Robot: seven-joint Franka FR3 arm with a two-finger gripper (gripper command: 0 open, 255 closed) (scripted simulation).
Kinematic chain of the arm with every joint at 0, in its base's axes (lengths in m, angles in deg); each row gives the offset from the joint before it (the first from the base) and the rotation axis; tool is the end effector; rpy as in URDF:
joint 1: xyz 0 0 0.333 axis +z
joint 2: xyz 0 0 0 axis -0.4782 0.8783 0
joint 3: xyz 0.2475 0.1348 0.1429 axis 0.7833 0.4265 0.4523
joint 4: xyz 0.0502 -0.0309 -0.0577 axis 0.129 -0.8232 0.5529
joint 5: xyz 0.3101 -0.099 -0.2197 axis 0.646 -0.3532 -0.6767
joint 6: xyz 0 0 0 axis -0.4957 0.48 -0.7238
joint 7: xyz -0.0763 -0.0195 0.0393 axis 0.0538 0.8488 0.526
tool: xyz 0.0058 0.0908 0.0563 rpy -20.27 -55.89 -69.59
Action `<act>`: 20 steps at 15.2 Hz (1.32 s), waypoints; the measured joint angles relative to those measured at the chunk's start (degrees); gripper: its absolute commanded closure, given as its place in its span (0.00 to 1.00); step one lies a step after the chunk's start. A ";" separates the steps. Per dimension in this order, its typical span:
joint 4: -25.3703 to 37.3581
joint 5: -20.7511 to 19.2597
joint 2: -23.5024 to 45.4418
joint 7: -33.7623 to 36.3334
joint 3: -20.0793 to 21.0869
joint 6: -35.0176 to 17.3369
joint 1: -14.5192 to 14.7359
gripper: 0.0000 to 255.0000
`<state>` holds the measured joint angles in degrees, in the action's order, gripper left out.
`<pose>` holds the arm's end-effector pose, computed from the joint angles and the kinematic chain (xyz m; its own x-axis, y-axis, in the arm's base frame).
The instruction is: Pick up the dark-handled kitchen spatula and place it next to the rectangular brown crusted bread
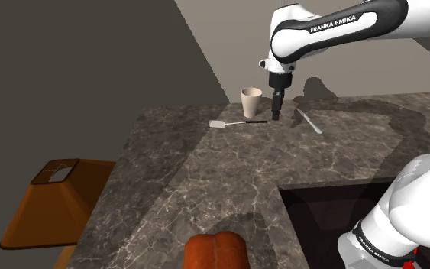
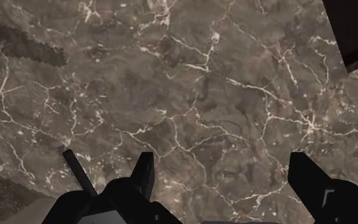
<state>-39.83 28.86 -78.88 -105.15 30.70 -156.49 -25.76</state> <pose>0.4553 -0.0440 0.4801 0.8626 0.4977 -0.0910 0.4934 -0.8673 -0.0666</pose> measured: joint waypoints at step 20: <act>29.86 1.38 38.04 -24.68 0.26 -12.52 -0.34 0.00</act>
<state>-9.98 30.24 -40.85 -129.83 30.96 -169.01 -26.10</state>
